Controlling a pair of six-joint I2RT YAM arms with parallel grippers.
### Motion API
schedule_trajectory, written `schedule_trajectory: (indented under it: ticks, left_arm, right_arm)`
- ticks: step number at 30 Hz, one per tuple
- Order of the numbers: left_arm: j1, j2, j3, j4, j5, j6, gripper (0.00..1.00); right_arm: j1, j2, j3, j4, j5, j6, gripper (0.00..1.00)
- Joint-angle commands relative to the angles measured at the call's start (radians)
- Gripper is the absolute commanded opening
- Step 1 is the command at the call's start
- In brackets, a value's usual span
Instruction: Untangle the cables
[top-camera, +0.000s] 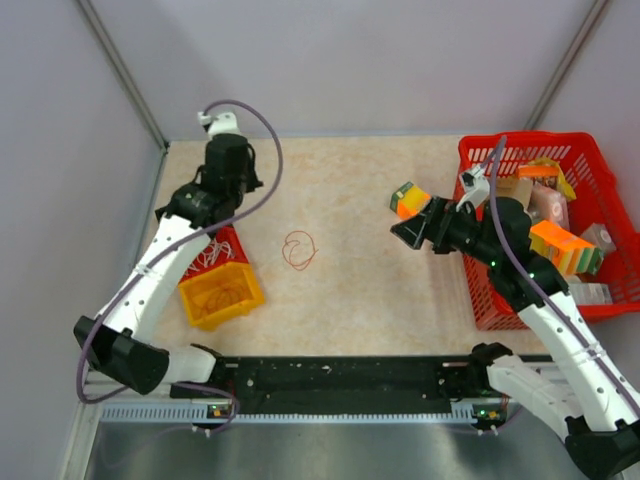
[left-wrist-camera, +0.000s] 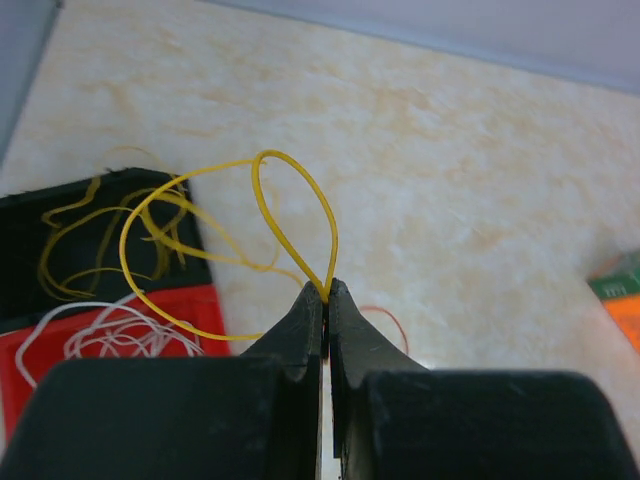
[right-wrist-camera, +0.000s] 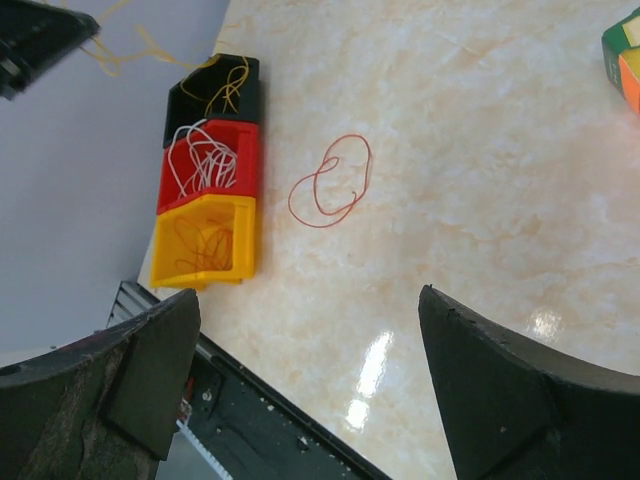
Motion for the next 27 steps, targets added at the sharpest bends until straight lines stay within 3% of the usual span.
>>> schedule_trajectory:
  ticks: [1,5,10,16,25,26,27]
  left_arm:
    - [0.176,0.049,0.150,-0.125,0.027,-0.061,0.00]
    - [0.344,0.137,0.210,-0.180,0.078,-0.142,0.00]
    - [0.490,0.221,0.180,-0.129,0.111,-0.201,0.00]
    - [0.556,0.289,0.097,-0.111,0.116,-0.268,0.00]
    - [0.595,0.256,-0.056,-0.066,0.177,-0.363,0.00]
    - [0.604,0.259,-0.050,-0.077,0.196,-0.370,0.03]
    - [0.609,0.263,-0.047,-0.091,0.202,-0.379,0.21]
  right_arm:
    - [-0.012,0.013,-0.008,0.000,-0.005,-0.033,0.89]
    - [-0.012,0.029,-0.004,0.002,-0.003,-0.044,0.89]
    - [-0.012,0.033,-0.008,0.002,-0.016,-0.046,0.89]
    - [-0.012,0.016,-0.032,0.002,-0.022,-0.040,0.89]
    - [-0.012,0.059,-0.052,0.019,-0.060,-0.036,0.89]
    - [-0.012,0.065,-0.060,0.023,-0.071,-0.038,0.89]
    - [-0.012,0.070,-0.063,0.029,-0.081,-0.041,0.89]
